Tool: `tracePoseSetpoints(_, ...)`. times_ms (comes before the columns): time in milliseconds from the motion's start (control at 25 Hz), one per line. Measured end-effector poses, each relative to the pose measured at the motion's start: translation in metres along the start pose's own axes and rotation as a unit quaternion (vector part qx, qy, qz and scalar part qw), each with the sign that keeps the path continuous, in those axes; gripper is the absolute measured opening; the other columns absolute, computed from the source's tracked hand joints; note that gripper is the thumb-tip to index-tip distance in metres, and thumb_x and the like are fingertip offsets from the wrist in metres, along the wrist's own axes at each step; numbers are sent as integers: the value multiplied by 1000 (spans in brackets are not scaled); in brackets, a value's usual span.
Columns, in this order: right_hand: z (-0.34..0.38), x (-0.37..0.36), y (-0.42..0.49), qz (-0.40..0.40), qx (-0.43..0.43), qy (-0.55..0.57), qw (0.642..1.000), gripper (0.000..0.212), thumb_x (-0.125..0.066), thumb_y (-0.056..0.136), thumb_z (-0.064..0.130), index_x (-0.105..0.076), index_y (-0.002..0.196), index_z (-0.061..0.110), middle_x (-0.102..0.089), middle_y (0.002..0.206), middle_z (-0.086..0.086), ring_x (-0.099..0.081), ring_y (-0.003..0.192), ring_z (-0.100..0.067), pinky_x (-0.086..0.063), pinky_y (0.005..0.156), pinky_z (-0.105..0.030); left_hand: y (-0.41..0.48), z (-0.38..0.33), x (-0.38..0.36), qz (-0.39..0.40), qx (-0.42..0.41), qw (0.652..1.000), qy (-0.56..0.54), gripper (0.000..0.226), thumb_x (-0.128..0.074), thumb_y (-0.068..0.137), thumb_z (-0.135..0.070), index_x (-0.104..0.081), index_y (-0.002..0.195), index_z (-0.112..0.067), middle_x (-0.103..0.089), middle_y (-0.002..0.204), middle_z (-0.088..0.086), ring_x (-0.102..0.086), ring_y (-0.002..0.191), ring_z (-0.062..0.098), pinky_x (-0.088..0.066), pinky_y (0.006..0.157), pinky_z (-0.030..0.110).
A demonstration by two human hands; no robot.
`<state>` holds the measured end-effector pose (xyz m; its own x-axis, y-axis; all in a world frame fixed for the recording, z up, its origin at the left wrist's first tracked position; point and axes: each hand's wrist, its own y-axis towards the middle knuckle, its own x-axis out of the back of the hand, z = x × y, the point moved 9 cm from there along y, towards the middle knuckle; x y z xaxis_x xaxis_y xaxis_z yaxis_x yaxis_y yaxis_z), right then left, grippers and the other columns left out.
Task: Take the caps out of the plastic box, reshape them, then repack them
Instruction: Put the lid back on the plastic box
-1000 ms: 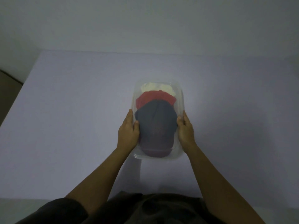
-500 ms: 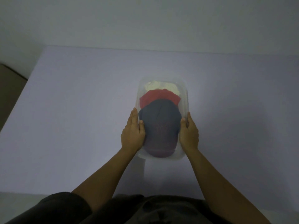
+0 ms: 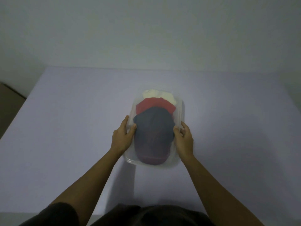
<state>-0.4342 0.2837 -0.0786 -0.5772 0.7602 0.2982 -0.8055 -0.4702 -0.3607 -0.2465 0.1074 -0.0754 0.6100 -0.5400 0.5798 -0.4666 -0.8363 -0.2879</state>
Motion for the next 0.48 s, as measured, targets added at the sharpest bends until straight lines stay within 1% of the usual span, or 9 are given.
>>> tracePoseSetpoints(80,9,11,11,26,-26,90,995,54,-52,92,39,-31,141,28,-43,143,-5,-49,117,-22,-45,91,-39,15,-12,12,20,-19,1000,-10,63,-44,91,-54,-27,146,-29,-45,144,7,-54,119,35,-43,101,54)
tracePoseSetpoints(160,24,29,30,37,-71,166,983,64,-50,91,48,-20,145,35,-31,150,-4,-40,127,-28,-45,90,-47,30,-34,22,49,-49,998,-11,60,-47,91,-51,-30,145,-31,-46,143,5,-57,114,31,-47,97,52)
tracePoseSetpoints(240,42,51,53,52,-87,175,979,71,-46,87,59,-11,146,41,-20,155,-3,-31,135,-37,-45,91,-53,43,-60,26,88,-84,993,-4,56,-49,92,-46,-33,144,-31,-47,142,3,-59,107,21,-53,90,42)
tracePoseSetpoints(280,51,58,63,70,-87,165,980,73,-45,84,63,-10,145,43,-19,156,-4,-32,134,-39,-46,91,-55,49,-73,25,113,-94,989,1,56,-49,92,-44,-33,144,-31,-49,139,2,-61,101,17,-55,82,35)
tracePoseSetpoints(320,58,63,74,89,-86,152,981,75,-47,82,65,-12,145,43,-25,153,-5,-39,128,-39,-49,87,-55,55,-85,22,138,-102,985,11,55,-49,92,-44,-34,143,-32,-51,137,2,-62,95,13,-55,76,28)
tracePoseSetpoints(360,63,65,81,103,-85,142,981,75,-50,82,64,-16,144,41,-35,146,-6,-49,118,-37,-53,80,-52,61,-96,18,162,-108,981,27,54,-49,92,-45,-34,143,-33,-52,135,1,-63,91,11,-54,73,24)
tracePoseSetpoints(400,67,67,89,102,-79,133,983,71,-53,84,59,-21,143,36,-45,136,-7,-57,105,-33,-55,73,-48,67,-105,14,178,-113,976,45,53,-49,92,-45,-34,142,-35,-53,133,1,-63,89,10,-54,72,23)
tracePoseSetpoints(440,69,71,98,86,-70,129,985,64,-54,87,52,-26,141,33,-49,130,-7,-60,97,-30,-55,67,-44,76,-114,10,187,-117,973,65,53,-48,92,-47,-34,142,-36,-53,132,2,-63,89,11,-54,74,25)
tracePoseSetpoints(480,70,74,107,58,-65,135,987,58,-52,90,47,-28,139,30,-51,126,-7,-61,93,-29,-55,64,-42,86,-124,7,185,-121,971,88,53,-48,91,-48,-34,141,-37,-54,132,3,-64,92,14,-54,79,29)
